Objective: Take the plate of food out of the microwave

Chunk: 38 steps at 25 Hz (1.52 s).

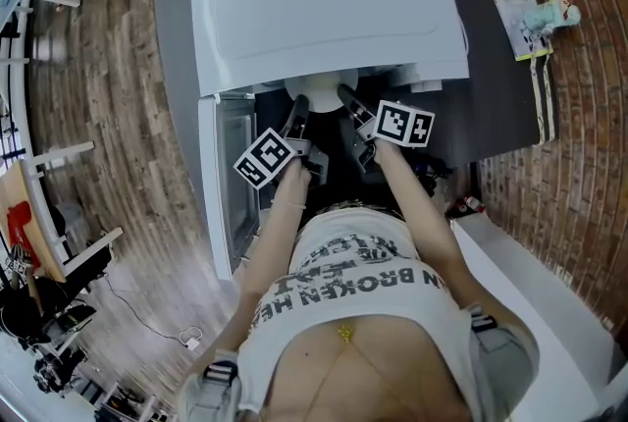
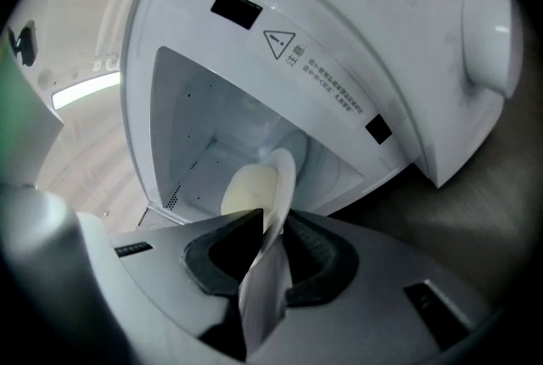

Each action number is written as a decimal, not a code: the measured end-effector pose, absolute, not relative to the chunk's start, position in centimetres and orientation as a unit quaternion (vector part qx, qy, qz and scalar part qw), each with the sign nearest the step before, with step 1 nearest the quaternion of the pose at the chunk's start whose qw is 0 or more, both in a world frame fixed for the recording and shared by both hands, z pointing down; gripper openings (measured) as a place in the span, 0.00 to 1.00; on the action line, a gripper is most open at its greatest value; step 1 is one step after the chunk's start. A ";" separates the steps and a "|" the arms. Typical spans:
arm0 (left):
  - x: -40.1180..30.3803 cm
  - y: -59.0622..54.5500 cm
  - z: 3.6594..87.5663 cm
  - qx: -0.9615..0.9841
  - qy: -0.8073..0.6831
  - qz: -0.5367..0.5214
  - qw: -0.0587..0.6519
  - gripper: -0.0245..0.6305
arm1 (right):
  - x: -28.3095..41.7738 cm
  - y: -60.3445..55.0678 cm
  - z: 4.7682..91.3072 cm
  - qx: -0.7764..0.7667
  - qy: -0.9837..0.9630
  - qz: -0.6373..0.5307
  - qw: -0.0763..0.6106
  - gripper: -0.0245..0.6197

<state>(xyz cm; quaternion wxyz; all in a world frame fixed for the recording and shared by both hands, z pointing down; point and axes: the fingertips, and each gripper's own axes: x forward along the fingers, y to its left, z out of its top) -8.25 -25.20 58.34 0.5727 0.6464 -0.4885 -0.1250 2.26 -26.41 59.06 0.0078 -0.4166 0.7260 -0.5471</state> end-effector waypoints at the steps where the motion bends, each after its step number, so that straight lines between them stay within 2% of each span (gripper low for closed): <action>1: -8.1 -25.0 58.2 0.647 -0.489 -0.126 0.571 0.10 | 2.4 -26.2 58.9 -0.416 0.727 -0.546 0.008 0.15; 19: -3.4 -19.6 56.1 0.632 -0.530 -0.175 0.538 0.10 | 6.8 -22.3 56.9 -0.371 0.763 -0.530 -0.016 0.15; 38: -8.2 -12.1 54.4 0.654 -0.509 -0.169 0.533 0.10 | 2.2 -14.1 55.0 -0.393 0.761 -0.516 -0.005 0.15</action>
